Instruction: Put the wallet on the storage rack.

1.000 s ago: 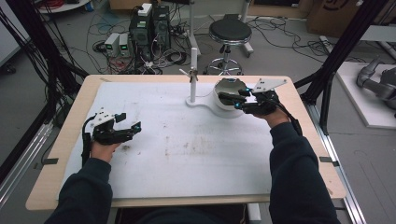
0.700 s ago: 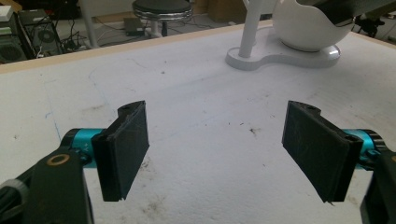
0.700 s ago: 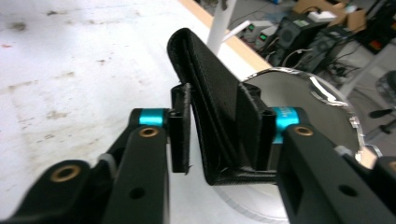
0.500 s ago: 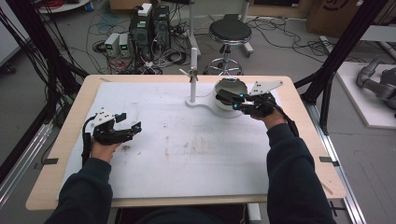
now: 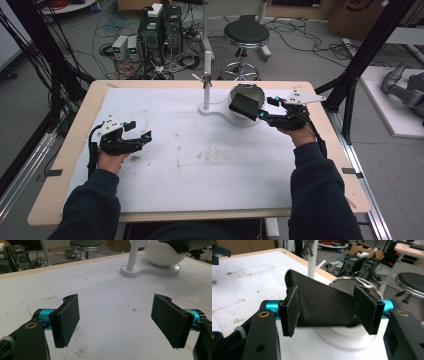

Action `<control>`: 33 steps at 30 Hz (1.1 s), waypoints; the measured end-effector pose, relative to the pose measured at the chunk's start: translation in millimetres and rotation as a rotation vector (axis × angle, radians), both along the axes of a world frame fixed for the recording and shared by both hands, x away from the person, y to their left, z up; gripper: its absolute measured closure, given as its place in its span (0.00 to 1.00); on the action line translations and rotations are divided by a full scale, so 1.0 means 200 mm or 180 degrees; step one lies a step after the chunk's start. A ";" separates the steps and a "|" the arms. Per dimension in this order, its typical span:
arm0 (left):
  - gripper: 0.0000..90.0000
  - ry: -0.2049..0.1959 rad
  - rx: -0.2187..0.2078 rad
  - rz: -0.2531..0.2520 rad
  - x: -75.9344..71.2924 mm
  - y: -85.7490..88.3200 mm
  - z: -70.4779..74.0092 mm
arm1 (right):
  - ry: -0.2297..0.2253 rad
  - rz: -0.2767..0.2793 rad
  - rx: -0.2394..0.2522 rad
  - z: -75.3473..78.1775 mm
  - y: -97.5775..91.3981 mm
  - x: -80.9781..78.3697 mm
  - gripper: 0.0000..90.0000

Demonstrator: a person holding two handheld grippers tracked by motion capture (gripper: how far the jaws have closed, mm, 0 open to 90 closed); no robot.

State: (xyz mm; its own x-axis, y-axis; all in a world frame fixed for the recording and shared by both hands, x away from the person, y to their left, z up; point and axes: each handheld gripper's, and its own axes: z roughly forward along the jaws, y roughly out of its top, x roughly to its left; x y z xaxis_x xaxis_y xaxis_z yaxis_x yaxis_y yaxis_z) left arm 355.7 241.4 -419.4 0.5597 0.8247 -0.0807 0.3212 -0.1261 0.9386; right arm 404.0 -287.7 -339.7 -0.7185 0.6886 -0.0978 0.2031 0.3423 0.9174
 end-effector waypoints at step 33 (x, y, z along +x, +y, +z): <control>0.23 -0.0090 -0.0104 0.0004 0.03 0.01 0.04 | 0.0313 -0.0497 -0.0169 -0.27 -0.09 -0.28 0.24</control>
State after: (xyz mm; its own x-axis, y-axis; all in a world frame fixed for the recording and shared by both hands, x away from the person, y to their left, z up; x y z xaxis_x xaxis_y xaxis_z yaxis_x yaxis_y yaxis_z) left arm 361.2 242.6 -412.3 0.5612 0.8226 -0.0917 0.2945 -0.0949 0.9509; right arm 347.7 -305.4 -393.3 -0.6113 0.7882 -0.0716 0.3452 0.3469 0.8721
